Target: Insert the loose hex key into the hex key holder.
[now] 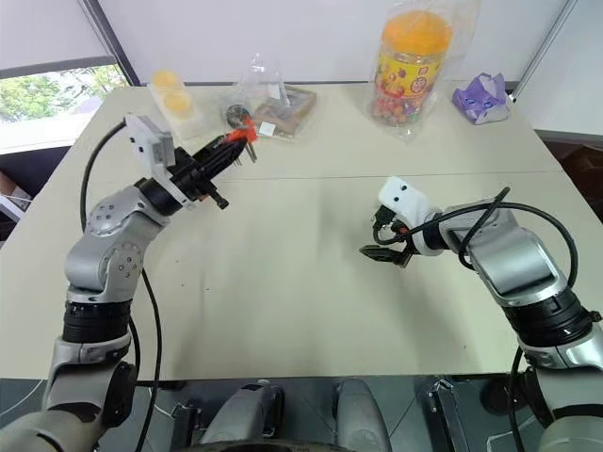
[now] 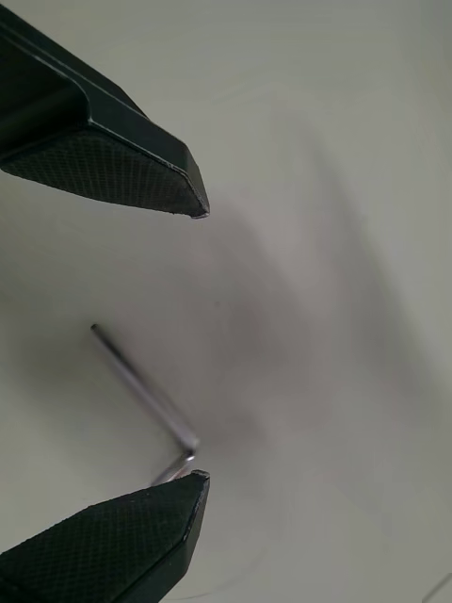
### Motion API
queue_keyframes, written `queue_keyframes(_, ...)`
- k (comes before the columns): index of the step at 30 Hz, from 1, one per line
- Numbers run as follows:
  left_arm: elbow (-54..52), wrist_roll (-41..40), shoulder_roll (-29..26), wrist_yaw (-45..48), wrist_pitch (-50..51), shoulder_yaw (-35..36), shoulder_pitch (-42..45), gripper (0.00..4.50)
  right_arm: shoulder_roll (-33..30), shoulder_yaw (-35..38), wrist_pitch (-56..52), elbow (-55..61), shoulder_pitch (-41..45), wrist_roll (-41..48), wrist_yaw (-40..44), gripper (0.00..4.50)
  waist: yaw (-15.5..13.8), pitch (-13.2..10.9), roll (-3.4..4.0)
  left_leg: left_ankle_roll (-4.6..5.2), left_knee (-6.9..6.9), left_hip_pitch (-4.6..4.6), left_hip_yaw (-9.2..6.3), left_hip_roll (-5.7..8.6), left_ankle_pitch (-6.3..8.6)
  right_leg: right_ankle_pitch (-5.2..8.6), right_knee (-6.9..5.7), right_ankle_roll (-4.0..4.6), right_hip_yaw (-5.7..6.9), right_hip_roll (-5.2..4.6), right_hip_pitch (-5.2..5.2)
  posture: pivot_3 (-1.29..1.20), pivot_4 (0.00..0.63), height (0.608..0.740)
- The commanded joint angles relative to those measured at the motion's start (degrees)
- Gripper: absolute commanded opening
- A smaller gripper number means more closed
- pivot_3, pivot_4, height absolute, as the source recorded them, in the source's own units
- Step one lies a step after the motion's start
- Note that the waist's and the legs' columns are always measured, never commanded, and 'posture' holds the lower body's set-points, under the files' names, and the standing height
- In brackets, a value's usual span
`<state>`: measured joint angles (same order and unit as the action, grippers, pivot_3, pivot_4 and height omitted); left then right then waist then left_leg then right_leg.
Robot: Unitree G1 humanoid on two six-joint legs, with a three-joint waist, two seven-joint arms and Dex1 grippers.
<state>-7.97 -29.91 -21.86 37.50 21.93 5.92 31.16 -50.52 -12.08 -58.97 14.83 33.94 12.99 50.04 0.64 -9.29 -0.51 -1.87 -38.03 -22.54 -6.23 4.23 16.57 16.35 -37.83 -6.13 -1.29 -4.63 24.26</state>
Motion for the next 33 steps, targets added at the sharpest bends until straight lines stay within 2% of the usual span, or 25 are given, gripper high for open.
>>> queue_keyframes(1, -2.6, -2.7, -1.1, 1.2, 2.3, 0.8, 0.0, 0.00, 0.6, 0.7, -1.4, -1.1, 1.1, -0.3, -1.6, 4.47, 0.0, 0.0, 0.00, 0.00, 0.00, 0.00, 0.00, 0.00, 0.00, 0.00, -0.02, 0.00, 0.00, 0.00, 0.01, 0.00, 0.150, 0.740)
queue_keyframes(14, -2.9, -2.1, -1.2, -0.6, 2.9, 1.2, 0.7, 0.00, 10.5, 1.9, -11.3, -8.1, 3.7, 0.3, -9.3, 4.47, 0.0, 0.0, -0.01, -0.01, -0.01, 0.01, 0.00, 0.01, 0.00, 0.00, -0.09, 0.00, -0.01, -0.01, 0.04, 0.00, 0.150, 0.740)
queue_keyframes(23, -4.4, -2.2, -1.1, -1.9, 3.2, 1.0, 0.1, 0.00, 12.9, 1.5, -11.1, -13.6, 6.1, -0.7, -13.0, 4.47, 0.0, 0.0, -0.01, 0.00, -0.02, 0.01, 0.00, 0.01, 0.00, 0.00, -0.10, 0.00, -0.01, 0.00, 0.03, 0.00, 0.150, 0.740)
queue_keyframes(26, -4.4, -2.0, -1.3, -2.3, 3.1, 1.1, 0.1, 0.00, 13.1, 0.4, -9.6, -14.2, 6.6, -1.0, -13.0, 3.14, 0.0, 0.0, -0.01, -0.01, -0.03, 0.02, 0.00, 0.01, 0.00, 0.00, -0.14, 0.00, -0.01, 0.00, 0.04, 0.00, 0.150, 0.740)
queue_keyframes(31, -4.4, -1.6, -1.5, -2.9, 2.8, 1.2, 0.3, 0.00, 12.2, -2.0, -6.9, -13.2, 6.0, -1.8, -11.8, 0.45, 0.2, 0.0, -0.01, -0.01, -0.02, 0.02, 0.01, 0.01, 0.00, 0.00, -0.15, 0.00, -0.01, 0.01, 0.06, 0.00, 0.150, 0.740)
queue_keyframes(32, -4.4, -1.6, -1.5, -3.0, 2.8, 1.2, 0.3, 0.00, 11.9, -2.6, -6.4, -12.9, 5.9, -1.9, -11.3, 0.04, 0.2, 0.0, -0.01, -0.01, -0.02, 0.02, 0.00, 0.00, 0.00, 0.00, -0.15, 0.00, -0.01, 0.02, 0.06, 0.00, 0.150, 0.740)
queue_keyframes(33, -4.5, -1.6, -1.5, -3.0, 2.8, 1.2, 0.3, 0.00, 11.7, -2.9, -6.1, -12.7, 5.8, -1.9, -10.9, 0.04, 0.1, 0.0, -0.01, -0.01, -0.03, 0.02, 0.00, 0.00, 0.00, 0.00, -0.15, 0.00, 0.00, 0.02, 0.06, 0.00, 0.150, 0.740)
